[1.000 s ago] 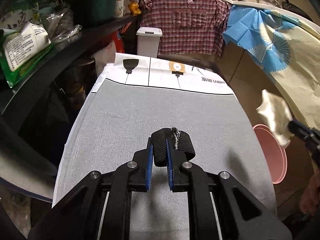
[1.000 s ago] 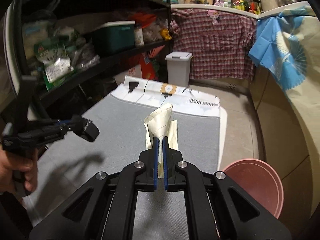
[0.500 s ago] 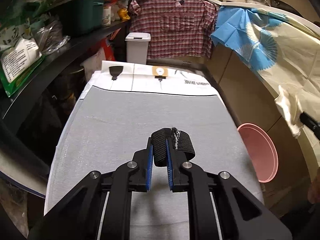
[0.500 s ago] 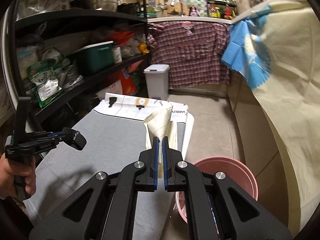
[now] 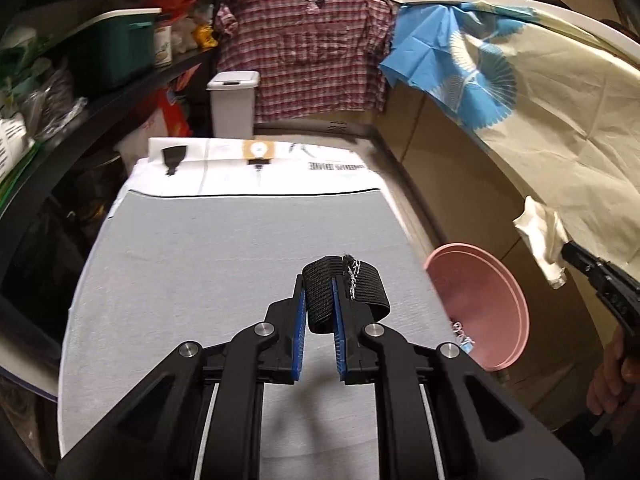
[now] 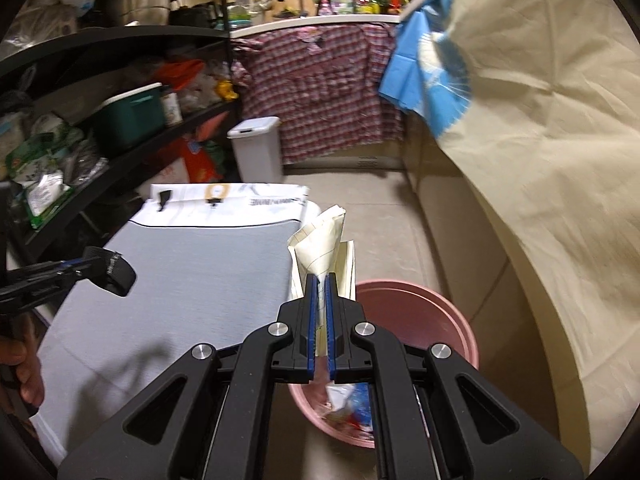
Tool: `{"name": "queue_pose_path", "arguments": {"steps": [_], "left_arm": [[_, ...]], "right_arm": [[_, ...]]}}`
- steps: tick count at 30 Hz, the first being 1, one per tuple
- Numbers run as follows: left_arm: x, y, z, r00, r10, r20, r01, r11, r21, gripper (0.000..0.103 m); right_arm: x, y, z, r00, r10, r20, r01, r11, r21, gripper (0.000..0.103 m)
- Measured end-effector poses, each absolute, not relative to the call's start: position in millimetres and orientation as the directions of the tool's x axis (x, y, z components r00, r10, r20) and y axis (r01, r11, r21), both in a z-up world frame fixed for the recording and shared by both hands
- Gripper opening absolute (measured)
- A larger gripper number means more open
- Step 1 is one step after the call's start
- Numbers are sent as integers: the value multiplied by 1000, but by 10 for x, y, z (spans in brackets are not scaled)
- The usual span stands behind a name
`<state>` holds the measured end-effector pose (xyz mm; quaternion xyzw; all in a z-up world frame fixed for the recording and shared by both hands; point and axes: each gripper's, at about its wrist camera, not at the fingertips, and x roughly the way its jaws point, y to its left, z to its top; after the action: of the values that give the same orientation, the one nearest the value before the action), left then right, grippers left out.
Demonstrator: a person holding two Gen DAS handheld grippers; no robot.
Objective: Collect trash
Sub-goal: 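Carry the hair tie and tissue over the pink bucket with both grippers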
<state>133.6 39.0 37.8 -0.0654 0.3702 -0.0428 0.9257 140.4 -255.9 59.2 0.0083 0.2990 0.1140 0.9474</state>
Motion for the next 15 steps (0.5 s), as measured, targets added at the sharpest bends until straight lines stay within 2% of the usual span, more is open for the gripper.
{"name": "queue_pose_path", "arguments": {"steps": [15], "left_arm": [[1488, -311, 393, 741, -239, -628, 171, 971, -168, 12]], "right_arm": [[1529, -2924, 403, 775, 141, -615, -97, 990, 105, 4]]}}
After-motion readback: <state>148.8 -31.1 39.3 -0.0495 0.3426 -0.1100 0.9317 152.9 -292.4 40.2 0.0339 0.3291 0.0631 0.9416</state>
